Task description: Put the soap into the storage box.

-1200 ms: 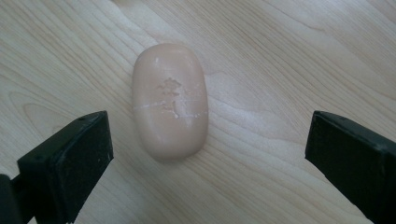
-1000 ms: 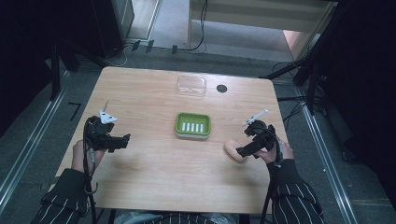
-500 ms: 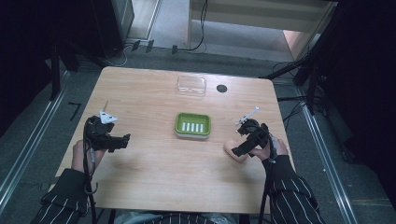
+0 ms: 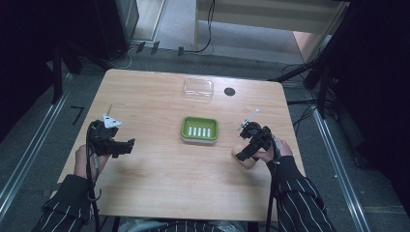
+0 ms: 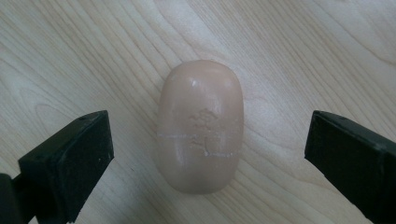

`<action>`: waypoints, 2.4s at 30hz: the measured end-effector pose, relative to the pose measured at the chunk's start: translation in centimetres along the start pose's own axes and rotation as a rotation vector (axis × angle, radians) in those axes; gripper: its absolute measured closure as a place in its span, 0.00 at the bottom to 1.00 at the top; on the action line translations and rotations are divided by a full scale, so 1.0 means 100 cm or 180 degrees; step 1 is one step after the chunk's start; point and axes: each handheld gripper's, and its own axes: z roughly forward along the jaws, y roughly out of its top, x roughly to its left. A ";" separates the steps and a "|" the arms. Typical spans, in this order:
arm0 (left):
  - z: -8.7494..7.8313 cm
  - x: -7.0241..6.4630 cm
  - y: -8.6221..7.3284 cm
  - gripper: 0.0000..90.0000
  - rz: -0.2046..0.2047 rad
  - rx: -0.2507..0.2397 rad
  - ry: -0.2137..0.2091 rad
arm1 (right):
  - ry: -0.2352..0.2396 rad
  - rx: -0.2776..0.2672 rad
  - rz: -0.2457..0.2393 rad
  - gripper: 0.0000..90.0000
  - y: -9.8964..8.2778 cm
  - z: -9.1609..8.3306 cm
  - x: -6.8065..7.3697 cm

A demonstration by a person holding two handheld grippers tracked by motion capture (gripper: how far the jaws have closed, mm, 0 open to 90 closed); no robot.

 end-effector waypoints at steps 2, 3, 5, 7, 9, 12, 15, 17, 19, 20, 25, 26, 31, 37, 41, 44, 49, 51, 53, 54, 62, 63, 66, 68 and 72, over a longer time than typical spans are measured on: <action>0.000 0.000 0.000 0.16 0.0004 0.0002 -0.0002 | 0.0014 0.0020 -0.0026 0.03 0.002 0.002 0.000; 0.000 0.000 0.000 0.16 0.0001 0.0003 -0.0002 | 0.0029 0.0036 -0.0023 0.07 0.002 0.003 0.001; 0.000 0.000 0.000 0.16 0.0004 0.0003 -0.0006 | 0.0062 0.0079 -0.0045 0.08 0.003 0.005 0.001; 0.000 0.000 0.000 0.16 0.0004 0.0003 -0.0007 | 0.0066 0.0114 -0.0067 0.06 0.005 0.007 0.001; 0.000 0.000 0.000 0.16 0.0001 0.0003 -0.0005 | 0.0051 0.0134 -0.0072 0.06 0.007 0.009 0.001; 0.000 0.000 0.000 0.16 0.0005 0.0003 -0.0006 | 0.0054 0.0189 -0.0063 0.04 0.008 0.014 0.000; 0.000 0.000 0.000 0.16 -0.0003 0.0001 -0.0006 | 0.0074 0.0269 -0.0043 0.02 0.009 0.019 -0.001; 0.000 0.000 0.000 0.16 0.0002 0.0001 -0.0012 | 0.0082 0.0295 -0.0010 0.01 0.009 0.022 -0.001; 0.000 -0.001 0.000 0.16 0.0001 0.0001 -0.0009 | 0.0086 0.0335 0.0003 0.00 0.008 0.025 -0.002; 0.001 -0.001 0.000 0.16 -0.0001 0.0003 -0.0014 | 0.0099 0.0369 0.0006 0.00 0.008 0.027 -0.002; 0.001 0.000 0.000 0.16 0.0003 0.0003 -0.0013 | 0.0070 0.0420 0.0002 0.00 0.011 0.033 -0.003; 0.001 0.000 0.000 0.16 -0.0004 -0.0002 -0.0011 | 0.0068 0.0433 0.0001 0.02 0.011 0.033 -0.003; 0.000 0.000 0.000 0.16 -0.0005 0.0002 -0.0005 | 0.0060 0.0482 -0.0011 0.08 0.010 0.037 -0.002; 0.001 0.000 0.000 0.16 -0.0001 0.0000 -0.0008 | 0.0064 0.0513 0.0027 0.13 0.009 0.040 -0.002; 0.000 0.000 0.000 0.16 -0.0002 0.0001 -0.0005 | 0.0071 0.0561 0.0037 0.15 0.008 0.044 -0.002; 0.000 0.000 0.000 0.16 -0.0001 0.0001 -0.0004 | 0.0054 0.0564 0.0059 0.17 0.008 0.045 -0.002; 0.000 0.000 0.000 0.16 -0.0002 -0.0002 -0.0003 | 0.0079 0.0588 0.0089 0.22 0.007 0.048 -0.003; 0.000 0.000 0.000 0.16 -0.0001 -0.0002 -0.0003 | 0.0089 0.0603 0.0100 0.22 0.007 0.048 -0.003; 0.000 0.000 0.000 0.16 0.0002 0.0000 -0.0003 | 0.0092 0.0600 0.0086 0.24 0.007 0.049 -0.003; 0.000 0.000 0.000 0.16 0.0001 0.0000 -0.0004 | 0.0094 0.0607 0.0085 0.26 0.007 0.050 -0.003; 0.000 0.000 0.000 0.16 -0.0002 -0.0003 -0.0001 | 0.0085 0.0581 0.0085 0.36 0.008 0.048 -0.001; 0.000 0.000 0.000 0.16 -0.0001 -0.0003 -0.0005 | 0.0088 0.0582 0.0097 0.36 0.008 0.048 -0.001; 0.000 0.000 0.000 0.16 -0.0005 -0.0008 0.0001 | 0.0085 0.0596 0.0102 0.36 0.008 0.048 -0.001; 0.000 0.000 0.000 0.16 -0.0005 -0.0006 0.0001 | 0.0081 0.0588 0.0104 0.37 0.008 0.048 -0.001; 0.000 0.001 0.000 0.16 -0.0004 -0.0006 0.0001 | 0.0080 0.0602 0.0117 0.37 0.008 0.048 0.000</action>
